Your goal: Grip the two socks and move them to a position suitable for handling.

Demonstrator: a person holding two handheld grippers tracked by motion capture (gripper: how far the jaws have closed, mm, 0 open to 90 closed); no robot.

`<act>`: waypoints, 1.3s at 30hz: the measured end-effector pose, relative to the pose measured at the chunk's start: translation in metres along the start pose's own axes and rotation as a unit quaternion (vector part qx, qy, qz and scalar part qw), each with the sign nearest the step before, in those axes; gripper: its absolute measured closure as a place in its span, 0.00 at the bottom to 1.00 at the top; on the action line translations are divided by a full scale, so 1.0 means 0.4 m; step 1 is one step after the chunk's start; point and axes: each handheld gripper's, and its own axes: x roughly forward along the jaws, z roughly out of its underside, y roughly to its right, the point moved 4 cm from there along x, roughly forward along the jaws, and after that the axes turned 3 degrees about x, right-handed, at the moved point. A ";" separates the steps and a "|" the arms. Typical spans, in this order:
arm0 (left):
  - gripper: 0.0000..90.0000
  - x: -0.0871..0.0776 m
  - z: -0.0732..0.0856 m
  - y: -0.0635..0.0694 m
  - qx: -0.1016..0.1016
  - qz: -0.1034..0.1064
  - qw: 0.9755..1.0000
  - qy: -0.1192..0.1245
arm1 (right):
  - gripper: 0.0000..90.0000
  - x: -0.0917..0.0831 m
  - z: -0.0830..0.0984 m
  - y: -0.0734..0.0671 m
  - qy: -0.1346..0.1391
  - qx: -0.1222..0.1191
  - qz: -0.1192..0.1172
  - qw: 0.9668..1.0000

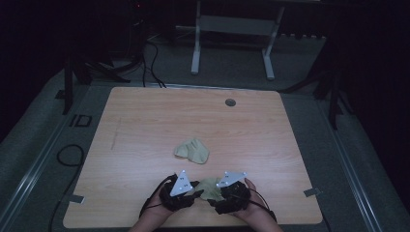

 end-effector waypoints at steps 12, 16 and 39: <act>0.99 0.071 0.019 -0.014 0.009 -0.001 0.997 -0.073 | 0.61 0.008 0.024 -0.026 0.004 0.005 0.012 1.000; 0.99 0.071 0.020 -0.013 0.007 -0.001 0.998 -0.070 | 0.67 0.026 0.023 -0.024 -0.009 0.003 0.025 1.000; 0.99 0.067 0.022 -0.010 -0.005 0.006 0.997 -0.074 | 0.94 -0.129 0.012 0.099 0.030 0.059 0.098 0.993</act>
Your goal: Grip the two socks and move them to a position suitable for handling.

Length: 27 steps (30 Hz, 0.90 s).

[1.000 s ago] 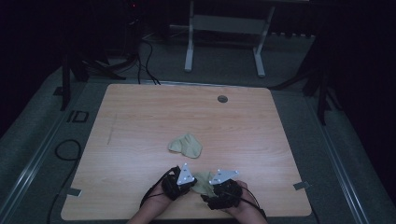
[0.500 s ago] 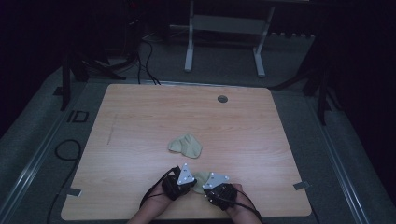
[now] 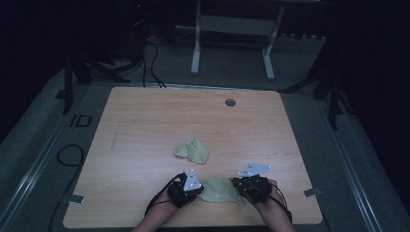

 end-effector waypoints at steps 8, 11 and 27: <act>0.99 0.004 -0.004 0.002 0.004 -0.002 1.000 0.000 | 0.94 0.021 0.051 0.059 -0.022 0.033 0.015 0.999; 0.99 0.004 -0.004 0.002 0.005 -0.001 1.000 -0.001 | 0.92 0.033 0.068 0.074 -0.028 0.045 0.017 0.998; 0.74 0.003 -0.010 0.004 -0.007 0.013 1.000 0.013 | 0.80 0.037 0.108 0.126 -0.050 0.069 0.029 0.996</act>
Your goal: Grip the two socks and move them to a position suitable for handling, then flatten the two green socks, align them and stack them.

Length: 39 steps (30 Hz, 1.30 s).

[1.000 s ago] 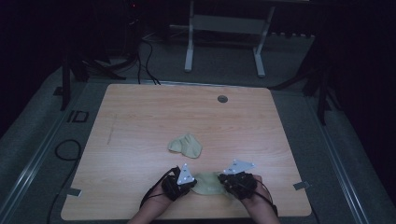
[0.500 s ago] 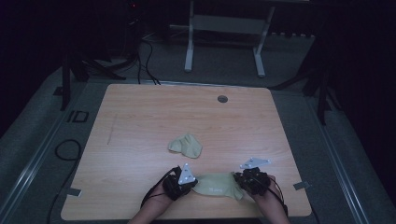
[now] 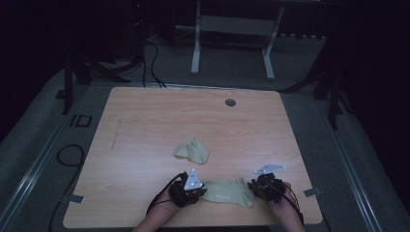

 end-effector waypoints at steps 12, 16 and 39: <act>0.43 -0.064 -0.004 -0.006 -0.030 0.010 0.999 0.044 | 0.54 -0.001 -0.107 -0.035 0.024 -0.020 -0.031 0.999; 0.43 -0.077 0.026 -0.013 -0.031 0.004 0.999 0.029 | 0.54 0.020 -0.160 -0.060 0.022 -0.039 -0.041 0.998; 0.43 -0.103 0.085 -0.057 -0.066 -0.025 0.997 0.024 | 0.49 0.221 -0.453 -0.224 -0.005 -0.073 -0.056 0.996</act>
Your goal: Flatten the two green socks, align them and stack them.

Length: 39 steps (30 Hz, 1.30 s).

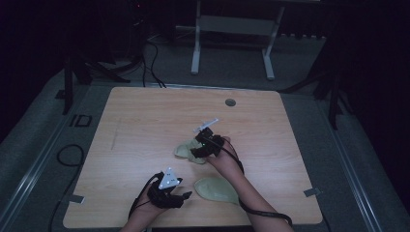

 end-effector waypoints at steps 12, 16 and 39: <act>0.43 -0.005 0.002 0.001 0.002 -0.002 1.000 0.002 | 0.44 0.150 -0.026 -0.035 -0.040 -0.007 0.036 0.999; 0.43 -0.010 -0.003 0.005 0.003 -0.001 1.000 0.010 | 0.56 0.151 -0.031 -0.043 -0.044 -0.009 0.030 0.999; 0.43 -0.001 -0.002 0.014 0.004 0.005 1.000 0.008 | 0.91 0.012 -0.038 0.012 -0.024 -0.006 0.045 0.999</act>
